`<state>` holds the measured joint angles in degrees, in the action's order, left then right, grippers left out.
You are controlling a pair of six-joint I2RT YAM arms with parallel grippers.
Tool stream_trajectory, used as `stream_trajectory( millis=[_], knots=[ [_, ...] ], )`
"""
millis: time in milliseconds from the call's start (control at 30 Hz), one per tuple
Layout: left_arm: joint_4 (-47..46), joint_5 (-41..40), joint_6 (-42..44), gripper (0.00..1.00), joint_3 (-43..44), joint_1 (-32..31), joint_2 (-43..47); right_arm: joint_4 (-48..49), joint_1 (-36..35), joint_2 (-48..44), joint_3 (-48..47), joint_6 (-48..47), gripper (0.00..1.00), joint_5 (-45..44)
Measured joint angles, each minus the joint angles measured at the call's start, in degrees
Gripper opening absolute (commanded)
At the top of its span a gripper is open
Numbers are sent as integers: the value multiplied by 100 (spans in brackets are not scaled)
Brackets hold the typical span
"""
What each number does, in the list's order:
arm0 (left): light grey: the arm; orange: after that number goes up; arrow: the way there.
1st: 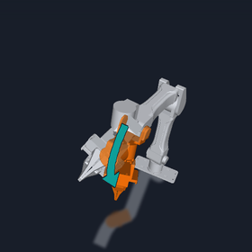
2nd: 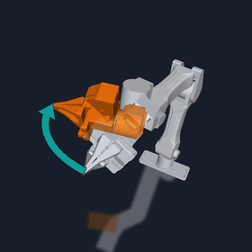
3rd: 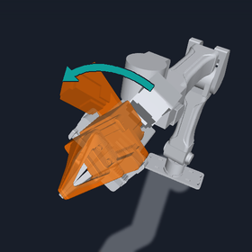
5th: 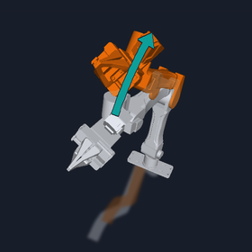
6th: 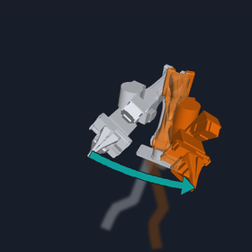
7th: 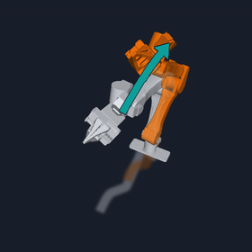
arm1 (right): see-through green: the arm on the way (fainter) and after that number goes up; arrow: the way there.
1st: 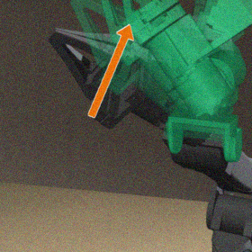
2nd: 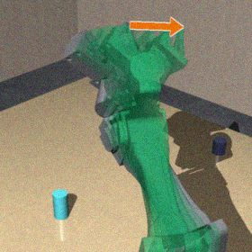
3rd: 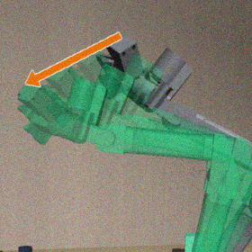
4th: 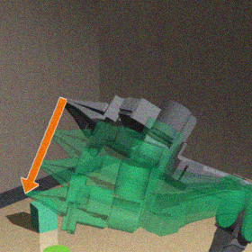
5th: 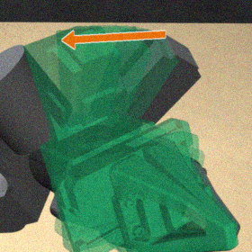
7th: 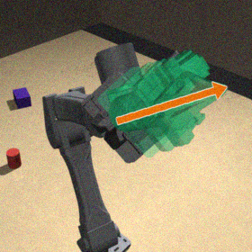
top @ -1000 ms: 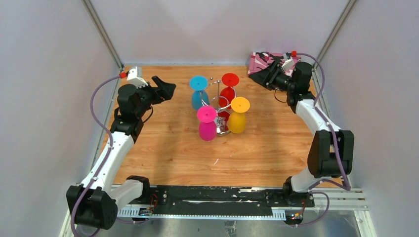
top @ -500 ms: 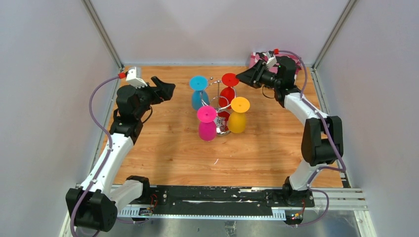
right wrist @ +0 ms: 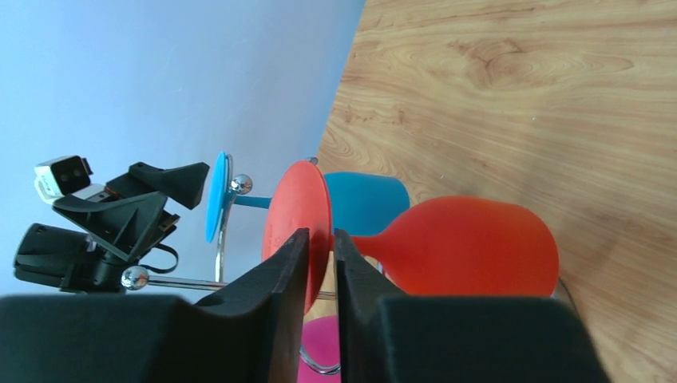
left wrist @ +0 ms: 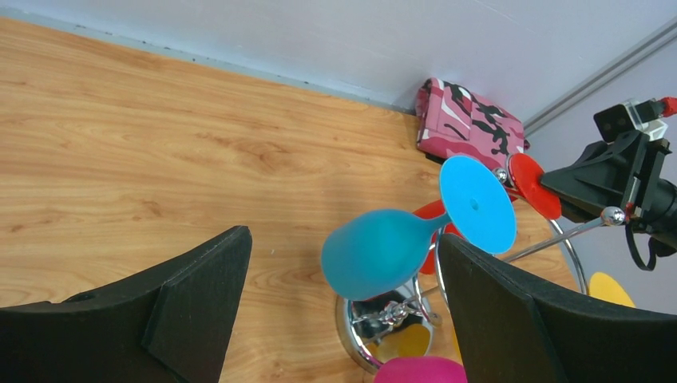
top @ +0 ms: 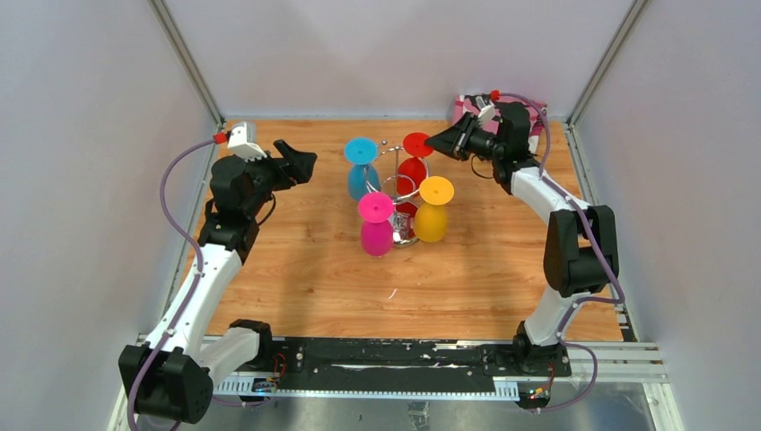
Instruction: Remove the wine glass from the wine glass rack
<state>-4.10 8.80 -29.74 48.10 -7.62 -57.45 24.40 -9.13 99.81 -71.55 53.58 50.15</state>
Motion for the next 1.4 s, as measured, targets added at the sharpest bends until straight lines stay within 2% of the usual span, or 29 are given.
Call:
stream_trajectory(
  millis=[100,233,1167,1400],
  knots=[
    [0,0,2,93,0,0,0,46,0,2,-15,118,7,2],
    [7,2,2,93,0,0,9,72,0,9,-162,295,0,26],
    [46,66,44,93,0,0,131,-466,26,114,-610,1080,0,-321],
    [44,107,44,93,-24,0,131,-315,155,466,-739,1292,0,-367]
  ],
)
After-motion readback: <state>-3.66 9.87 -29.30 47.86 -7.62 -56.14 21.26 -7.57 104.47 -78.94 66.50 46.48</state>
